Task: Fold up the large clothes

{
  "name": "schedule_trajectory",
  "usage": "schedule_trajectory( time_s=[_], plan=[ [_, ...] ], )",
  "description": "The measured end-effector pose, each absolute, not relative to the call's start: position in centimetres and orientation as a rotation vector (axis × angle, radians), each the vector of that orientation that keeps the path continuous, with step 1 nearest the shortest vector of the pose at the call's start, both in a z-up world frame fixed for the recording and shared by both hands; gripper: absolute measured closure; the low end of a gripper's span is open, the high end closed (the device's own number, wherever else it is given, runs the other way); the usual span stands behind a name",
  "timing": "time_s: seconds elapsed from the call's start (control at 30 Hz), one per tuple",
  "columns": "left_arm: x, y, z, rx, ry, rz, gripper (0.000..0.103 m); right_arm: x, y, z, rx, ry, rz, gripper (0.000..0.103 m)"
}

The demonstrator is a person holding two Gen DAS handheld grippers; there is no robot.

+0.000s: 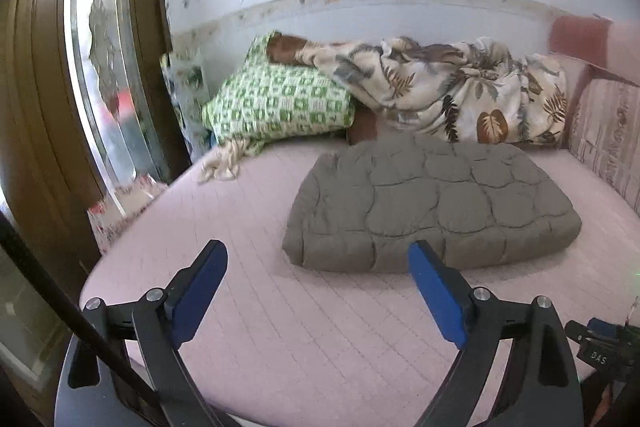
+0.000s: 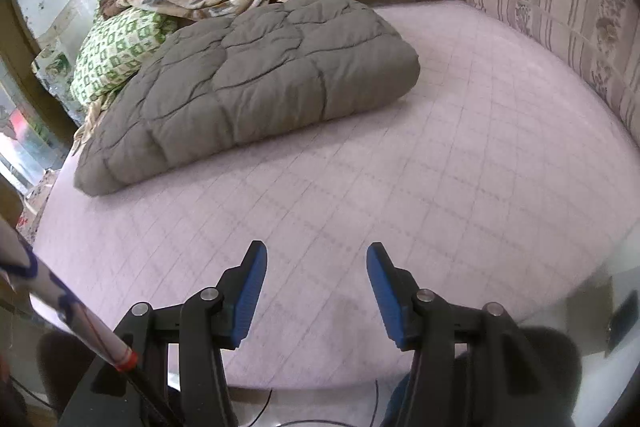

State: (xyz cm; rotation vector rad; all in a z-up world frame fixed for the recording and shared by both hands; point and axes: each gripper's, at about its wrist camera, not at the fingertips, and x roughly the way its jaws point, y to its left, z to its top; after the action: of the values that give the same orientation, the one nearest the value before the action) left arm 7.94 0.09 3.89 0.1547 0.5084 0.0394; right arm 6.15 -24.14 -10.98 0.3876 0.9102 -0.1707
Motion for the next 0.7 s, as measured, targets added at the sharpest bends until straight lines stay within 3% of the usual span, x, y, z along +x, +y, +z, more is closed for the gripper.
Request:
schedule_trajectory(
  time_s=[0.47,0.7],
  plan=[
    [-0.3,1.7,9.0,0.046,0.380,0.041,0.010,0.5,-21.4,-6.4,0.305,0.779,-0.239,0.043],
    [-4.4,1.3,10.4,0.036,0.185,0.018,0.006,-1.1,-19.8,-4.2,0.248,0.709,-0.259,0.039]
  ],
)
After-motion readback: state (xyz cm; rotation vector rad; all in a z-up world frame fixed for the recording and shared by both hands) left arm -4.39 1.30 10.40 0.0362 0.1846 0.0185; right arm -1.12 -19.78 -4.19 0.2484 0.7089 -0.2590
